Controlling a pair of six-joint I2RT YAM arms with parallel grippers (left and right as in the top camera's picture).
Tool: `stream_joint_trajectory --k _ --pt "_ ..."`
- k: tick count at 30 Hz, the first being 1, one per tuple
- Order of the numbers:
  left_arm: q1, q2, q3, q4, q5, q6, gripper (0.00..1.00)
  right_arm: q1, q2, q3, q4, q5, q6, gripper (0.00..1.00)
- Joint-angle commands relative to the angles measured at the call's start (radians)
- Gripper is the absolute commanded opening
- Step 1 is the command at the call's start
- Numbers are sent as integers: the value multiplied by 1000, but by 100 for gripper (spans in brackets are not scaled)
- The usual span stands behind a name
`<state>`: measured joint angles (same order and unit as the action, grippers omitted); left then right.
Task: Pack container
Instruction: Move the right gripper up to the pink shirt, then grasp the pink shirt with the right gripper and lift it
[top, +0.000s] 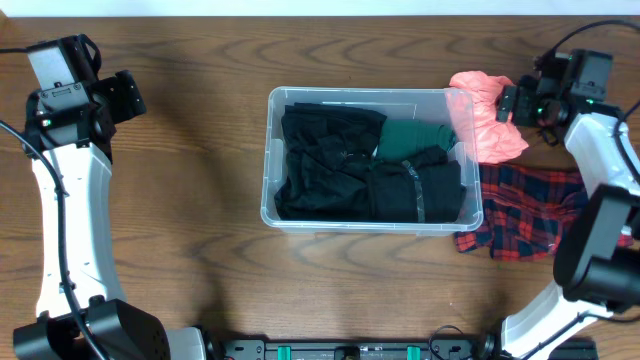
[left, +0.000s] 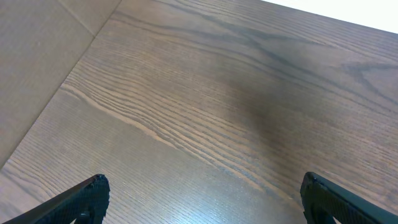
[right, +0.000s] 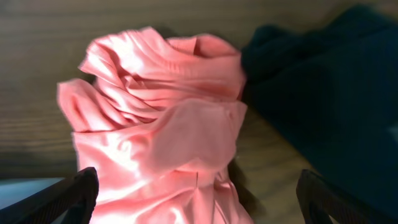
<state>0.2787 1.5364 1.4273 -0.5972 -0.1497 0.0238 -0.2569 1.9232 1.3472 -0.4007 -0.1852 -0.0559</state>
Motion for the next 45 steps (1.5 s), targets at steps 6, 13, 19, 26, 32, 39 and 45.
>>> stream_joint_trajectory --k 6,13,19,26,32,39,45 --pt "2 1 3 -1 -9 1 98 -5 144 20 27 -21 -8 97" --pt "2 1 3 -1 -9 1 98 -5 203 20 30 -22 -8 78" --pt "2 1 3 -1 -9 1 98 -6 184 20 18 -22 -8 25" --pt "2 1 3 -1 -8 1 98 -12 74 37 18 -21 -8 5" --pt "2 1 3 -1 -9 1 98 -16 -140 63 16 -21 -8 1" --pt "3 1 3 -1 -9 1 98 3 -399 63 -3 -34 29 1" --pt "2 1 3 -1 -9 1 98 99 -558 63 -78 -110 102 1"
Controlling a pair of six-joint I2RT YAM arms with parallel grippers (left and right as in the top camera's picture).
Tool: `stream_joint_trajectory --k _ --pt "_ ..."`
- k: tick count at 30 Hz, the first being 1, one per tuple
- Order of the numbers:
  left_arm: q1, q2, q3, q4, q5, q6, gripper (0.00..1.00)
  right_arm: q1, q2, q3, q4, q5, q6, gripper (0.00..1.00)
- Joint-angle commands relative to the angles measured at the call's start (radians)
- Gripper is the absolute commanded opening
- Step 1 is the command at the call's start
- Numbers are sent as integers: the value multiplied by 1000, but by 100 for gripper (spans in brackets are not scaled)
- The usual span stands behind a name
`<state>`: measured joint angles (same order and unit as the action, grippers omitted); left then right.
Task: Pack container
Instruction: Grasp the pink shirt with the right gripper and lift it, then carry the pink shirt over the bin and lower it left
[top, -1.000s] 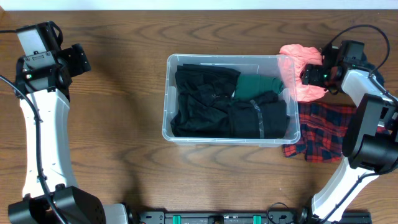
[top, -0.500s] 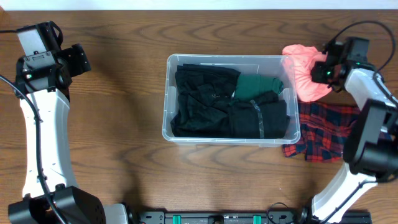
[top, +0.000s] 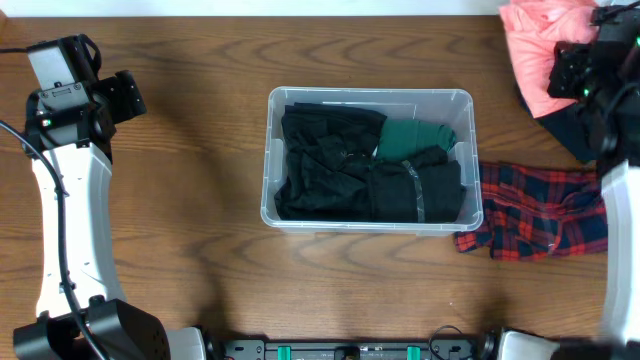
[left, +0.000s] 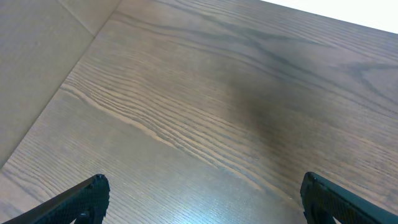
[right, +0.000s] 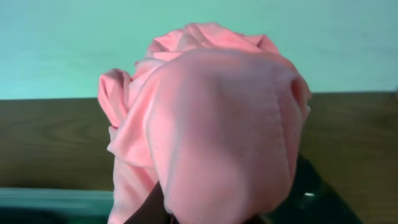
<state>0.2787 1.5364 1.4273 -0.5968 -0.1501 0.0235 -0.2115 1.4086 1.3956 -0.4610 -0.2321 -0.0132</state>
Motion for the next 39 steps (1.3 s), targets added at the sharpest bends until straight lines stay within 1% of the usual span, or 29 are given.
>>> stream_joint_trajectory --k 1,6,11,17,21,25,29,32,35,39 --pt "2 1 3 -1 -8 2 98 86 -65 14 -38 -76 69 1" --pt "2 1 3 -2 -8 2 98 254 -105 14 -108 -93 49 1" --pt "2 1 3 -2 -8 2 98 418 -81 14 -141 -74 75 1" --pt "2 1 3 -1 -8 2 98 565 5 14 -126 49 222 1" --pt "2 1 3 -1 -8 2 98 639 87 14 -127 53 314 1" --pt "2 1 3 -1 -8 2 98 687 171 14 -137 53 415 1" --pt "2 1 3 -2 -8 2 98 731 249 14 -112 61 501 1" --pt "2 1 3 -1 -8 2 98 766 300 14 -100 137 563 1" --pt "2 1 3 -1 -8 2 98 799 341 14 -100 230 656 1" --pt "2 1 3 -1 -8 2 98 833 373 14 -101 294 757 1"
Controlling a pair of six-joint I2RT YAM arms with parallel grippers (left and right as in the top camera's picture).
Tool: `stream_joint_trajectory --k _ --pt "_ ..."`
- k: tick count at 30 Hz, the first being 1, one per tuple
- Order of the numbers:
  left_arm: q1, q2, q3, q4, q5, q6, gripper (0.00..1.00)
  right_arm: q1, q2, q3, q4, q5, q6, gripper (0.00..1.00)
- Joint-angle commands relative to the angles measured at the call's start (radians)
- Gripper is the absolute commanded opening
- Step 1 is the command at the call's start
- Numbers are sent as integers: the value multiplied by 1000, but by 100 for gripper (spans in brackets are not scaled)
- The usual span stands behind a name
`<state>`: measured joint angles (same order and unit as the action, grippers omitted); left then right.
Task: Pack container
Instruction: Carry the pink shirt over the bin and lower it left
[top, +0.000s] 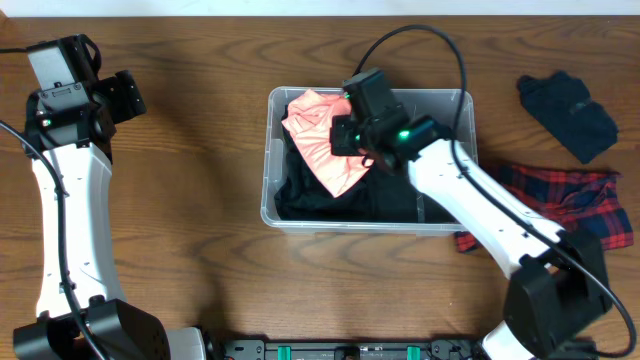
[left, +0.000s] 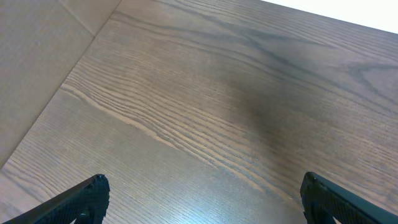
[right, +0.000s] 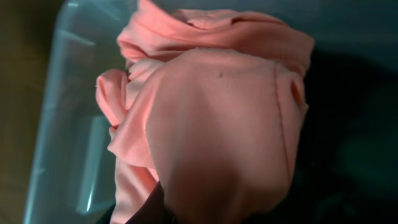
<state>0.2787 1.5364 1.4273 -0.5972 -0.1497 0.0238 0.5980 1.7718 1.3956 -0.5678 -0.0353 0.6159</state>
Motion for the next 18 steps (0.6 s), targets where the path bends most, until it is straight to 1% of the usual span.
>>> stream_joint_trajectory --k 1,8,16,17,18 --pt "2 1 3 -1 -9 1 98 34 14 14 5 123 158 1" --pt "2 1 3 -1 -9 1 98 104 31 13 -40 295 324 2" --pt "2 1 3 -1 -8 1 98 146 31 6 -55 342 329 1" --pt "2 1 3 -1 -9 1 98 146 31 6 -60 342 329 2" --pt "2 1 3 -1 -9 1 98 146 31 6 -63 342 329 8"
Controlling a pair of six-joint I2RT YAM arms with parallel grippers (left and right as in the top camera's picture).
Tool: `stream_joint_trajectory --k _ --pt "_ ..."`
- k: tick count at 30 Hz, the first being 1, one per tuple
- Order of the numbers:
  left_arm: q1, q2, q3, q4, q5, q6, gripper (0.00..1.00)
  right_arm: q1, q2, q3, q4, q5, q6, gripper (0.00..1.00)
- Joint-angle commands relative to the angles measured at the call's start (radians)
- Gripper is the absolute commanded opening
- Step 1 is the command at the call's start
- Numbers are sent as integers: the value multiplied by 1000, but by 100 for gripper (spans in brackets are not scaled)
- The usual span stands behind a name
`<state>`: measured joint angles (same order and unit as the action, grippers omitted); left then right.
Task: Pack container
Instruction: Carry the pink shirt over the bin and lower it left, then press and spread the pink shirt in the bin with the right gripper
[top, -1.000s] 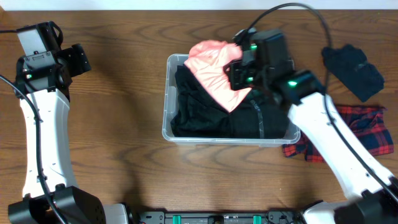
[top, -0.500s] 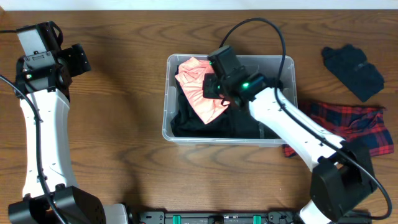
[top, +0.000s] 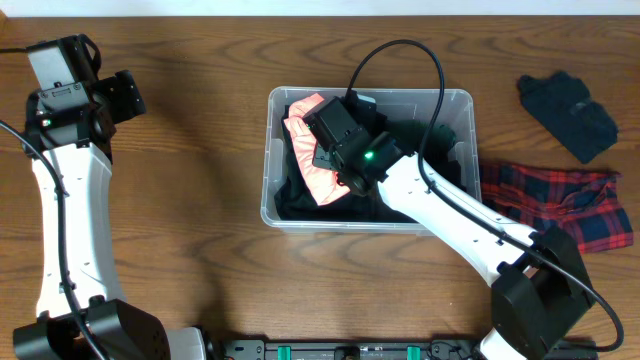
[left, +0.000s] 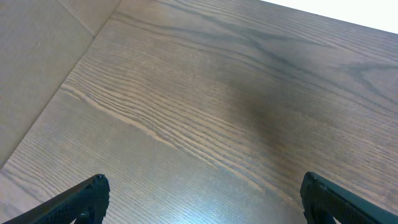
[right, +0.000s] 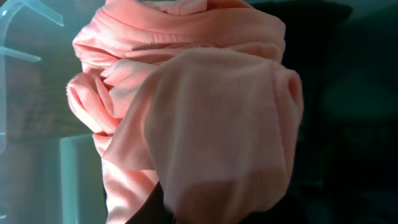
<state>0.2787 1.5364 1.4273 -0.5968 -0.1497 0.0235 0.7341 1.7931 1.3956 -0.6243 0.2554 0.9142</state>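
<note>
The clear plastic container (top: 270, 160) stands mid-table, with black clothes (top: 290, 197) packed inside. My right gripper (top: 327, 158) reaches into its left half and is shut on a pink cloth (top: 304, 150). That pink cloth (right: 199, 118) fills the right wrist view and hides the fingers, with the container wall (right: 25, 74) just to its left. My left gripper (left: 204, 186) stays open over bare wood at the far left of the table, and nothing lies between its fingertips (left: 96, 186).
A dark navy cloth (top: 568, 112) lies at the back right. A red plaid cloth (top: 560, 205) is spread on the table right of the container. A dark green garment (top: 445, 135) sits in the container's right part, under my right arm.
My right gripper, still holding the pink cloth, has shifted a little left and lower inside the container. The left arm has not moved.
The pink cloth lay on the table right of the container, with my right gripper at it. Then it hung in the gripper at the far right. Later it was over the container, and now it is down in the left half.
</note>
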Motion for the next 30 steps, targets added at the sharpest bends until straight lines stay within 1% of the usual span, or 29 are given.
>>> stream_joint_trajectory --k 1,2,4,6,8,11,16,18,19,20,22,23,24,25,26,30 --pt "2 1 3 -2 -9 2 98 10 9 6 -13 51 30 28" --pt "2 1 3 -1 -9 2 98 10 9 6 -20 51 24 43" --pt "2 1 3 -1 -9 2 98 10 9 6 -23 51 -25 68" --pt "2 1 3 -1 -8 2 98 10 9 6 -23 51 -146 80" --pt "3 1 3 -1 -9 2 98 10 8 6 -22 52 -272 89" --pt "2 1 3 -2 -9 2 98 9 5 7 -6 56 -443 92" --pt "2 1 3 -2 -9 2 98 2 -22 12 62 74 -655 93" --pt "2 1 3 -2 -9 2 98 1 -38 12 77 73 -707 88" --pt "2 1 3 -1 -9 2 98 1 -45 12 79 73 -726 83" --pt "2 1 3 -2 -8 2 98 1 -49 12 78 70 -736 74" --pt "3 1 3 -2 -8 2 98 0 -49 12 69 57 -736 54" --pt "2 1 3 -2 -9 2 98 0 -48 12 62 38 -736 38" --pt "2 1 3 -2 -8 2 98 -2 -46 11 55 19 -736 20" --pt "2 1 3 -2 -9 2 98 -2 -46 11 47 5 -736 7" --pt "2 1 3 -2 -9 2 98 -2 -45 10 40 -9 -735 1" --pt "2 1 3 -1 -9 2 98 -2 -39 8 13 -43 -689 1"
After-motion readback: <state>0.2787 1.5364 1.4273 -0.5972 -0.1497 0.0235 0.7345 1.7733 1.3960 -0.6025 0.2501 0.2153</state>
